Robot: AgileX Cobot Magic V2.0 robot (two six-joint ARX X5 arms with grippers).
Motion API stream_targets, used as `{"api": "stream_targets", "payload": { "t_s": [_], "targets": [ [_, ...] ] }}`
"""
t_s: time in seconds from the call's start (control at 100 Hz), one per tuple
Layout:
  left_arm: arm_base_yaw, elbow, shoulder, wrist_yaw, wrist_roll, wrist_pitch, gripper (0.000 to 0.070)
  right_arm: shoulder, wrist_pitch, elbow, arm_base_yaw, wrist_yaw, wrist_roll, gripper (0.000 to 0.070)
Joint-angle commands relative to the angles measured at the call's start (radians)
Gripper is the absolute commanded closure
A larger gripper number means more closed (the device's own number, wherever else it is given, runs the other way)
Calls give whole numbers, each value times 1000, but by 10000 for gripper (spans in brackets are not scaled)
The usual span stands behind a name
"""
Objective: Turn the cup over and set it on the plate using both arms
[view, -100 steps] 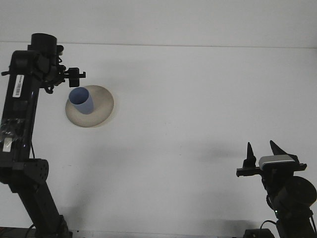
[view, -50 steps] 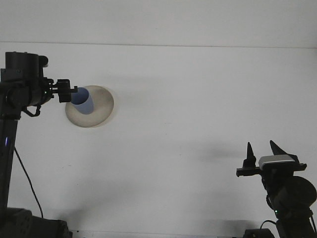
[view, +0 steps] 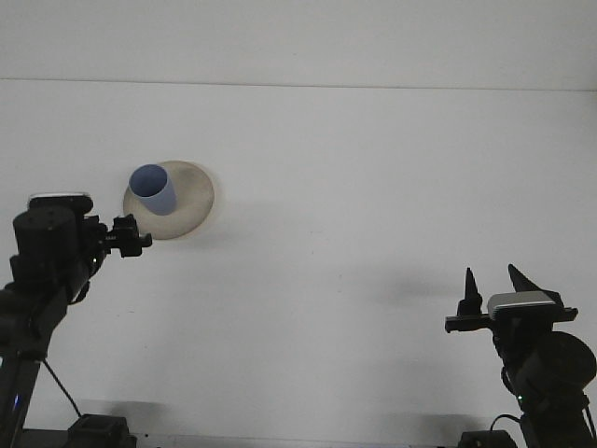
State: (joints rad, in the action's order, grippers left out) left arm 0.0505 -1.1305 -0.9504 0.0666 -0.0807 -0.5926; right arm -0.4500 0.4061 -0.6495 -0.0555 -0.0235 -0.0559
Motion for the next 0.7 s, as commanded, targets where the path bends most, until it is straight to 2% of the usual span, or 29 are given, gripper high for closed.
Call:
{"api": "stream_targets", "payload": {
  "t_s": [0.0,0.17,0.33,0.69],
  "targets": [
    [6,96,61,3,-7,90,318,-3,-9,-8,1,2,3,255],
    [29,348,233,-4,4,301,318,-3,-8,-8,1,2,3,255],
    [46,484,336,-27,54,438,318,-3,-9,-8,1,2,4,255],
    [48,506,353,-27,48,471,318,-2,-10,-8,1,1,3,255]
  ]
}}
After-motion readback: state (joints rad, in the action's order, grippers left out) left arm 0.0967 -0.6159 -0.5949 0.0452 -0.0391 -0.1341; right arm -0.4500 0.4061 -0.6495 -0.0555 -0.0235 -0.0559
